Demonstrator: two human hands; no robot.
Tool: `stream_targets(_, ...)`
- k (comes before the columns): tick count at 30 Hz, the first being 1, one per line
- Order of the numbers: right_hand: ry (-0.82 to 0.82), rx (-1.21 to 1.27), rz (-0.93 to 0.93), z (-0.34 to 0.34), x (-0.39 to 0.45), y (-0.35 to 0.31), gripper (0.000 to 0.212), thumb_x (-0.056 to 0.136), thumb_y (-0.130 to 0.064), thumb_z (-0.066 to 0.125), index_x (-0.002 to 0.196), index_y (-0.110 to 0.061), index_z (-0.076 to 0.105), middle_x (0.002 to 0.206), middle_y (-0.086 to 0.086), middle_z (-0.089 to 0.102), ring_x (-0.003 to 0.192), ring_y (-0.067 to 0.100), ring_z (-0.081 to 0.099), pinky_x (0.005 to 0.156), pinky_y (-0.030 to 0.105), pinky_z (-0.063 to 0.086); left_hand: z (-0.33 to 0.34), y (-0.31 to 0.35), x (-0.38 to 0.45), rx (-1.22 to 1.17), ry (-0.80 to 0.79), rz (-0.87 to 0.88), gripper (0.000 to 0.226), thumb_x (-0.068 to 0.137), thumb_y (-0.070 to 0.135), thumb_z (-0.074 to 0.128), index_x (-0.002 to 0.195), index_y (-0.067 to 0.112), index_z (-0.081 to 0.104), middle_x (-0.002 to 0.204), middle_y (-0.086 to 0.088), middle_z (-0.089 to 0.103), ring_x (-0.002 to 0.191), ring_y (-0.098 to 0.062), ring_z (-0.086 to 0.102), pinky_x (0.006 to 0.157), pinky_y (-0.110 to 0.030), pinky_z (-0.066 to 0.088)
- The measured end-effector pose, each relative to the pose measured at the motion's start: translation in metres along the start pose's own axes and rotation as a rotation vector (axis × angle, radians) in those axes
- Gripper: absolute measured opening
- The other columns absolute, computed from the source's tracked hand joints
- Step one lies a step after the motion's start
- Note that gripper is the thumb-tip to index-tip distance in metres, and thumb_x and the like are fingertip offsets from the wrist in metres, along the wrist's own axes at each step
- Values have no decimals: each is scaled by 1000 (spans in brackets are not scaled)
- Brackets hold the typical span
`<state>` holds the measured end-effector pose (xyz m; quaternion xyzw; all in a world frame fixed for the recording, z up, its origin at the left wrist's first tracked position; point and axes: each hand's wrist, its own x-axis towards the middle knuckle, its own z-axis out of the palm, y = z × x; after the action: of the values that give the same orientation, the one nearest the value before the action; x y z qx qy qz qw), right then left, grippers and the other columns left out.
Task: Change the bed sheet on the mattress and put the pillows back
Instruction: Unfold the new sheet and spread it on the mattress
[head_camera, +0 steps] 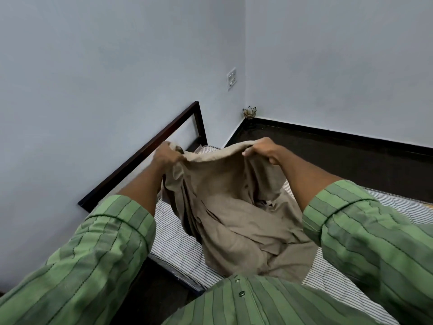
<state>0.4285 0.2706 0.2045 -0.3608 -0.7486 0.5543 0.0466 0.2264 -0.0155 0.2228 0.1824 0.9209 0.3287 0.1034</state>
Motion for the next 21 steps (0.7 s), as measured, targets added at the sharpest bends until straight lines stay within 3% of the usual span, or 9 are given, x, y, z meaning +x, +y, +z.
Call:
stream_targets(3,-206,134,-61,23,-5,-19,35,59,-6,86,90,-14,71,85,12,70,81,28,67,75,42,57,23,22,-8,44,-186,232,99,61,33,97,147,17,48,135,-4,61,119,-23,60,104,-39,51)
stream_targets(5,-378,188,-90,41,-9,-32,28,72,7,71,91,-14,72,87,14,69,76,27,67,71,38,57,35,43,-16,88,-293,391,107,62,38,98,152,17,44,145,0,56,127,-17,55,110,-31,44)
stream_targets(8,-490,180,-134,65,-9,-42,34,73,16,60,89,-12,71,88,16,68,79,26,65,70,35,56,49,69,-23,103,-373,511,69,67,31,96,127,17,66,121,4,71,106,-15,67,92,-26,52)
stream_targets(11,-459,69,-155,66,-9,-46,28,74,13,67,87,-11,70,83,10,69,76,20,65,69,29,56,42,72,-24,383,-207,488,22,79,34,82,88,23,65,88,1,68,87,-26,68,70,-33,48)
stream_targets(13,-389,-166,-177,58,-7,-42,21,74,-1,82,89,-10,70,84,8,69,77,20,63,71,31,54,33,65,-23,493,-62,412,8,80,31,63,82,24,60,87,0,64,85,-28,63,73,-36,50)
stream_targets(15,-323,-376,-151,51,-4,-34,39,67,-21,91,96,-4,73,87,8,70,76,22,64,70,36,55,25,52,-18,424,16,312,20,71,29,48,82,22,63,90,-1,68,88,-30,63,79,-41,55)
stream_targets(18,-332,-111,-76,46,-5,-29,60,57,-31,95,103,-1,71,85,15,65,57,22,57,51,31,50,26,35,-4,246,30,188,22,74,27,46,83,21,66,87,1,70,87,-30,65,78,-40,56)
stream_targets(20,-444,194,-78,53,-23,-38,41,70,-20,90,102,-7,69,88,16,68,56,19,61,47,28,53,27,37,-8,79,41,140,15,86,21,49,80,18,62,88,-2,70,91,-30,66,77,-38,53)
stream_targets(21,-545,327,-93,60,-35,-44,33,78,-12,85,106,-9,69,94,14,71,66,20,67,57,30,58,28,43,-16,110,126,120,18,91,18,48,79,20,61,87,-1,70,93,-29,66,77,-37,52)
